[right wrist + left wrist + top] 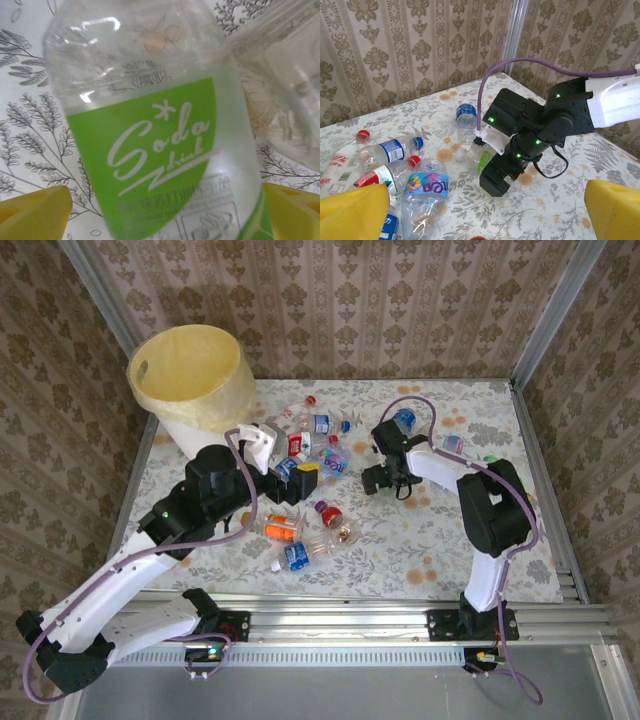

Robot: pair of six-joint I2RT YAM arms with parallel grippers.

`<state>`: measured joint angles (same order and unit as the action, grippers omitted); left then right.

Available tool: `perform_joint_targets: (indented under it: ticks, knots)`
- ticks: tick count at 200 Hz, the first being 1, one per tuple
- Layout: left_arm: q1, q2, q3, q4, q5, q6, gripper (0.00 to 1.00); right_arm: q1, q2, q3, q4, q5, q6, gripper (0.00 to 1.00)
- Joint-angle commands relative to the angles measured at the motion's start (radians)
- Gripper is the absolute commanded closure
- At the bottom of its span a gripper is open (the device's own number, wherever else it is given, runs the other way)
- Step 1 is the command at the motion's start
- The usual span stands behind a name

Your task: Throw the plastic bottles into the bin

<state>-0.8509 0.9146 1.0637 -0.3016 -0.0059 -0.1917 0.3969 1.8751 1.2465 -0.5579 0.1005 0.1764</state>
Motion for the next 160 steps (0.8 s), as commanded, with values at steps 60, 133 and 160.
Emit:
perform_joint_targets:
  ticks: [60, 133, 160]
  knots:
    - [-0.008, -0.003, -0.014, 0.019, -0.016, -0.017, 0.00, -0.002, 0.001, -0.035, 0.048, -0.070, 0.026, 0.21]
    - [-0.007, 0.013, -0.031, 0.060, -0.003, -0.037, 0.00, 0.026, -0.071, -0.101, 0.076, -0.124, 0.082, 0.42]
    - [-0.008, 0.039, -0.033, 0.087, 0.015, -0.055, 0.00, 0.041, -0.108, -0.130, 0.086, -0.132, 0.099, 0.46]
